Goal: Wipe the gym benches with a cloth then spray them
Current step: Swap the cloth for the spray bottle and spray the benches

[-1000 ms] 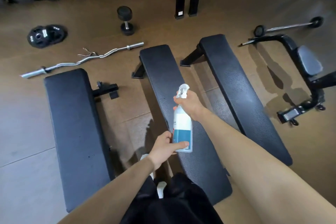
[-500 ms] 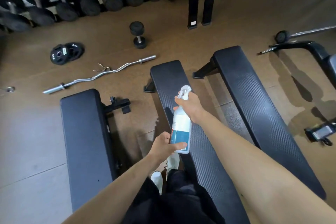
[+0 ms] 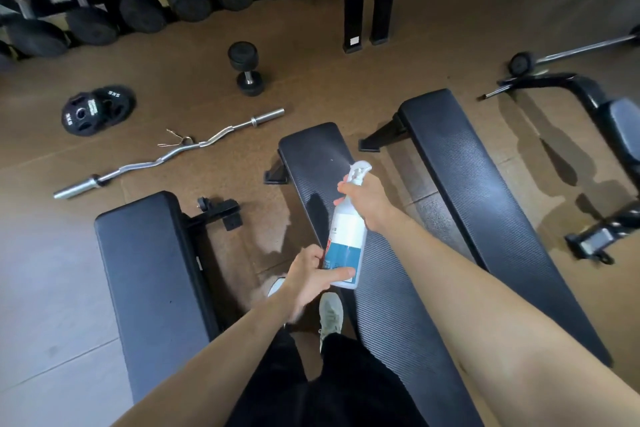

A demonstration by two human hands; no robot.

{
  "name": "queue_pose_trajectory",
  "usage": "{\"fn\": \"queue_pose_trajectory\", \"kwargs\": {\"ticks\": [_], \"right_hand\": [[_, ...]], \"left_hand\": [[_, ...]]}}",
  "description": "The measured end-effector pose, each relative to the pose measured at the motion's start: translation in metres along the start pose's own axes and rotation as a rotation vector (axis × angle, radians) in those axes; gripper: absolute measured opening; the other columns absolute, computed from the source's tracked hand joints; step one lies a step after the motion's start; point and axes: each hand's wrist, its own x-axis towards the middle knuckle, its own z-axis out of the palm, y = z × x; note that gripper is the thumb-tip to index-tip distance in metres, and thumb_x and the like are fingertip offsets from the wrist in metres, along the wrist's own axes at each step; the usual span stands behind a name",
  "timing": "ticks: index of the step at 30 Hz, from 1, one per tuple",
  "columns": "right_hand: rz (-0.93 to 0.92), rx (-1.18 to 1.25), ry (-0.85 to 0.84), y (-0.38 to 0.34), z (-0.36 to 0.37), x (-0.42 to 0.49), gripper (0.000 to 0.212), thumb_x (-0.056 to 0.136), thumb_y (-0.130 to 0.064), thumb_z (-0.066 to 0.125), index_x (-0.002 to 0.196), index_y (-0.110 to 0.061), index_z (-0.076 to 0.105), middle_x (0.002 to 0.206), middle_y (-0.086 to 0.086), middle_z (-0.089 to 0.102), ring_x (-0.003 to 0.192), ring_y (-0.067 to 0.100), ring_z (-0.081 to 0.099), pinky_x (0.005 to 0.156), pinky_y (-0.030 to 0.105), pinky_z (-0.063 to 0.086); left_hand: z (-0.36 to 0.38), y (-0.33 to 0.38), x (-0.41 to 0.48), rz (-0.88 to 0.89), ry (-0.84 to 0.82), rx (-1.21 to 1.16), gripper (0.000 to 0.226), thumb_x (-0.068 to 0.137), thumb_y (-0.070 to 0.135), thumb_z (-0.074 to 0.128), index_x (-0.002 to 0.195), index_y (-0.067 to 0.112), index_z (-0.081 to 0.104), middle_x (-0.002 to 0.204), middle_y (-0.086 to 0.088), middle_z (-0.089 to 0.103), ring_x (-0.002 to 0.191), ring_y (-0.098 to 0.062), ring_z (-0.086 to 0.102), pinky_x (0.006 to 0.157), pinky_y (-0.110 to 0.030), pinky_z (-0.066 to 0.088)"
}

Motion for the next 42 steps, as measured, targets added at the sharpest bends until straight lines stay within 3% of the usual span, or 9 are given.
{"fn": "queue_pose_trajectory", "kwargs": {"ticks": [3, 7, 10, 14, 20, 27, 30, 35, 42], "right_hand": [[0.037, -0.063, 0.077, 0.0, 0.014, 0.004, 0.018, 0.092, -0.024, 0.069, 0.105, -0.013, 0.063, 0.1, 0.011, 0.069, 0.084, 0.027, 0.073, 0.069, 0.035, 0.063], [0.076, -0.024, 0.079, -0.002, 0.032, 0.0, 0.027, 0.091, -0.019, 0.071, 0.115, -0.014, 0.06, 0.105, 0.009, 0.067, 0.086, 0.029, 0.074, 0.068, 0.034, 0.063], [0.089, -0.003, 0.076, 0.004, 0.039, -0.007, 0.027, 0.091, -0.015, 0.071, 0.115, -0.012, 0.059, 0.109, 0.012, 0.067, 0.087, 0.034, 0.074, 0.065, 0.033, 0.061], [0.109, -0.042, 0.142, 0.024, 0.04, -0.02, 0.014, 0.091, -0.016, 0.069, 0.099, -0.01, 0.06, 0.099, 0.018, 0.068, 0.079, 0.031, 0.073, 0.072, 0.04, 0.063], [0.055, 0.072, 0.141, 0.064, 0.024, -0.06, 0.014, 0.092, -0.011, 0.07, 0.101, -0.015, 0.06, 0.105, 0.016, 0.066, 0.092, 0.036, 0.071, 0.066, 0.036, 0.061], [0.019, 0.118, 0.123, 0.143, -0.024, -0.135, 0.009, 0.094, -0.011, 0.068, 0.094, -0.01, 0.058, 0.091, 0.016, 0.065, 0.07, 0.028, 0.071, 0.059, 0.031, 0.055], [-0.036, 0.086, 0.099, 0.177, -0.051, -0.185, 0.013, 0.095, -0.012, 0.067, 0.104, -0.007, 0.059, 0.096, 0.015, 0.066, 0.075, 0.025, 0.07, 0.053, 0.024, 0.055], [-0.13, 0.082, 0.063, 0.233, -0.098, -0.262, 0.016, 0.094, -0.012, 0.068, 0.109, -0.013, 0.06, 0.104, 0.009, 0.067, 0.085, 0.024, 0.071, 0.059, 0.023, 0.059], [-0.127, -0.023, 0.088, 0.281, -0.137, -0.341, 0.013, 0.095, -0.016, 0.067, 0.105, -0.013, 0.059, 0.102, 0.01, 0.066, 0.083, 0.025, 0.071, 0.057, 0.026, 0.058]], "left_hand": [[-0.021, -0.004, 0.008, -0.013, -0.046, 0.012, 0.07, 0.056, 0.053, 0.09, 0.103, 0.013, 0.059, 0.109, -0.013, 0.071, 0.105, -0.026, 0.071, 0.089, -0.046, 0.061], [-0.039, -0.013, 0.013, -0.022, -0.09, 0.027, 0.08, 0.05, 0.058, 0.09, 0.105, 0.007, 0.06, 0.111, -0.018, 0.069, 0.107, -0.031, 0.069, 0.094, -0.051, 0.057], [-0.044, -0.021, 0.007, -0.022, -0.165, 0.012, 0.075, 0.05, 0.058, 0.088, 0.102, 0.011, 0.061, 0.109, -0.016, 0.069, 0.103, -0.026, 0.071, 0.087, -0.046, 0.06], [-0.041, -0.042, -0.001, -0.023, -0.207, 0.002, 0.067, 0.05, 0.055, 0.092, 0.094, 0.016, 0.058, 0.099, -0.007, 0.068, 0.095, -0.017, 0.071, 0.088, -0.048, 0.06], [-0.019, -0.073, -0.026, -0.015, -0.224, 0.057, 0.081, 0.052, 0.057, 0.092, 0.109, 0.01, 0.059, 0.114, -0.009, 0.072, 0.105, -0.019, 0.072, 0.091, -0.049, 0.061], [0.054, -0.133, -0.089, 0.046, -0.207, 0.081, 0.068, 0.054, 0.049, 0.095, 0.098, 0.013, 0.057, 0.107, -0.009, 0.075, 0.101, -0.021, 0.074, 0.094, -0.047, 0.058], [0.103, -0.163, -0.132, 0.072, -0.142, 0.05, 0.072, 0.051, 0.047, 0.094, 0.098, 0.008, 0.056, 0.105, -0.016, 0.075, 0.097, -0.026, 0.075, 0.092, -0.052, 0.056], [0.181, -0.213, -0.197, 0.08, -0.096, 0.058, 0.099, 0.042, 0.062, 0.096, 0.112, 0.004, 0.057, 0.109, -0.014, 0.074, 0.104, -0.032, 0.072, 0.097, -0.056, 0.055], [0.248, -0.265, -0.268, 0.137, -0.067, -0.029, 0.083, 0.051, 0.052, 0.094, 0.109, 0.006, 0.059, 0.106, -0.009, 0.076, 0.1, -0.025, 0.074, 0.095, -0.048, 0.059]]}}
